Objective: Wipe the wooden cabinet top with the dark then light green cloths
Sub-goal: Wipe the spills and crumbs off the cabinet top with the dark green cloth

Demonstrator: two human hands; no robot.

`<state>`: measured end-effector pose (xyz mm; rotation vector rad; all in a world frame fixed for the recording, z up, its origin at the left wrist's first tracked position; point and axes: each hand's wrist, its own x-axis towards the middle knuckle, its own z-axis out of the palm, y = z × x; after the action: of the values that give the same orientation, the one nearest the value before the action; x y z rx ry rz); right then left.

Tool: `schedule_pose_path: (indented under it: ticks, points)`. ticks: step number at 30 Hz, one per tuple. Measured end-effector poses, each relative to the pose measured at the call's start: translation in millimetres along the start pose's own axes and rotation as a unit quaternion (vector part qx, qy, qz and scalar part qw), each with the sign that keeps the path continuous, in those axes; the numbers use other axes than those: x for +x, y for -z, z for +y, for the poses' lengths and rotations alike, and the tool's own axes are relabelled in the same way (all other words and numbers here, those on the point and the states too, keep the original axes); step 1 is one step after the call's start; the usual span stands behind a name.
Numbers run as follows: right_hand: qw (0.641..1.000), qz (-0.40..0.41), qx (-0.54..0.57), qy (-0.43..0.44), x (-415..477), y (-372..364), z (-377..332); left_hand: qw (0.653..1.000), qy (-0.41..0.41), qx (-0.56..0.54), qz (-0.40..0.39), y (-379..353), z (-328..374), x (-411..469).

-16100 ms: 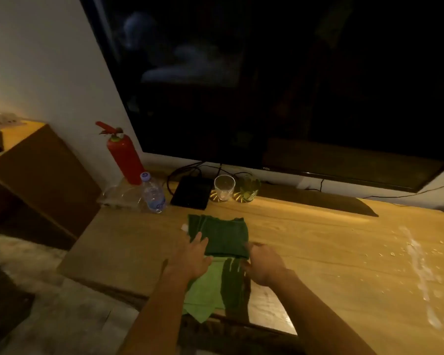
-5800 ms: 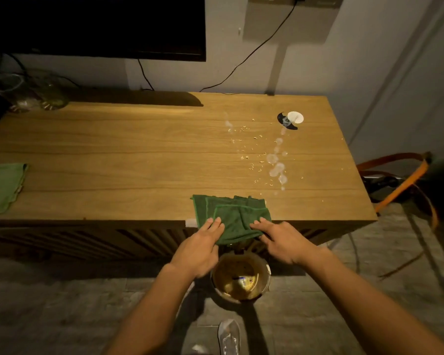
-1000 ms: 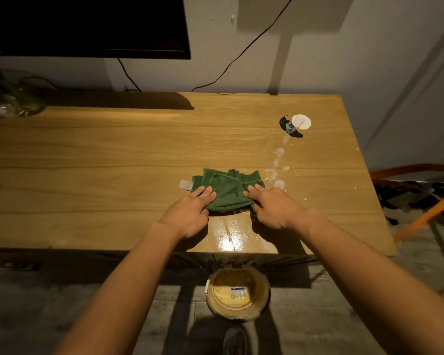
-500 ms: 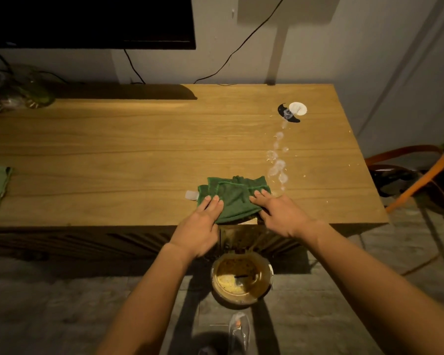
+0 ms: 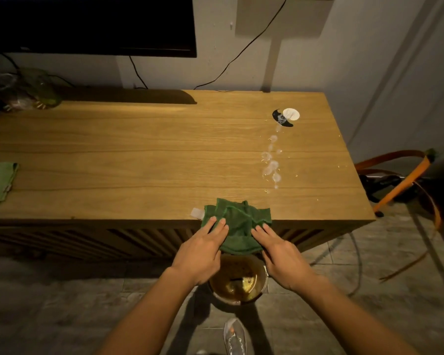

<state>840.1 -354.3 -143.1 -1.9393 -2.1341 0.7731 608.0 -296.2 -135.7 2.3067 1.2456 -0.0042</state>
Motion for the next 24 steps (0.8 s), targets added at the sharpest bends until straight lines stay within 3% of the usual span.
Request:
schedule_pose_path:
  ticks: [8, 14, 19, 24]
  points:
    - [0.995, -0.061, 0.026, -0.072, -1.4, -15.0, 16.1, 0.994, 0.071, -0.030, -0.082, -28.9, 3.9, -4.8]
    - [0.979, -0.163, 0.047, -0.114, 2.1, -1.5, 26.4, 0.972, 0.105, -0.062, -0.202, -30.2, 16.8, 8.1]
    - [0.958, -0.241, 0.090, -0.130, 7.8, 38.4, 32.7, 0.941, 0.169, -0.153, -0.250, -0.6, 30.7, 23.7]
    - [0.933, -0.308, 0.132, -0.134, 32.4, 112.8, 31.2, 0.930, 0.174, -0.197, -0.256, 52.2, 40.3, 56.2]
